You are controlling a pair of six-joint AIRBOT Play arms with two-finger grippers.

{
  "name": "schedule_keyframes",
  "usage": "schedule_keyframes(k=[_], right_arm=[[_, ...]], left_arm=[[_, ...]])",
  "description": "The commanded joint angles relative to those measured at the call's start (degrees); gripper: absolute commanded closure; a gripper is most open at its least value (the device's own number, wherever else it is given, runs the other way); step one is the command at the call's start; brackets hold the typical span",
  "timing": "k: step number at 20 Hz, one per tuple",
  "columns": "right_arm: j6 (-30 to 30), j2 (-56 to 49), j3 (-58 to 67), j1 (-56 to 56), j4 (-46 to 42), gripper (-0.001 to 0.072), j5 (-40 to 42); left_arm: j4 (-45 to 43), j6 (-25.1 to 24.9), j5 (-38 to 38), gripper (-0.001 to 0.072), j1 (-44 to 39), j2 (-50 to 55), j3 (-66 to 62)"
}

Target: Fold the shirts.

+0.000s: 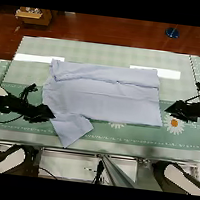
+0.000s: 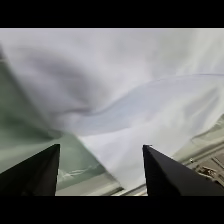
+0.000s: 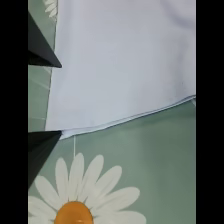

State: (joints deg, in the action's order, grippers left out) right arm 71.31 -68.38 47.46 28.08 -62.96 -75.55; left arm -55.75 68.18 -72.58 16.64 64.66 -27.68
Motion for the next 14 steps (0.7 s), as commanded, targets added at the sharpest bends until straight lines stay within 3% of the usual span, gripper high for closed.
schedule_keyframes(k=[1,2,3,4,5,14], right_arm=[[-0.02,0.28,-0.09,0.02,0.13,0.0227,-0.52],[0.0,0.79,-0.09,0.02,0.13,0.0227,-0.35],[0.0,1.51,-0.09,0.04,0.11,0.0227,-0.09],[0.0,2.45,-0.09,0.04,0.04,0.0227,0.22],[0.0,3.58,-0.09,0.04,-0.11,0.0227,0.57],[-0.81,4.98,-8.04,8.79,-1.22,0.0209,1.01]], left_arm=[[1.11,1.99,5.18,0.013,-4.85,3.3,0.31],[1.66,2.62,6.6,0.021,-6.14,4.46,0.28],[2.21,2.62,8.15,0.0448,-7.34,5.53,0.28],[2.51,2.6,9.22,0.0623,-8.17,6.29,0.28],[2.43,2.56,9.35,0.0674,-8.76,6.8,0.26],[1.38,0.39,5.25,0.0683,-8.35,6.1,0.26]])
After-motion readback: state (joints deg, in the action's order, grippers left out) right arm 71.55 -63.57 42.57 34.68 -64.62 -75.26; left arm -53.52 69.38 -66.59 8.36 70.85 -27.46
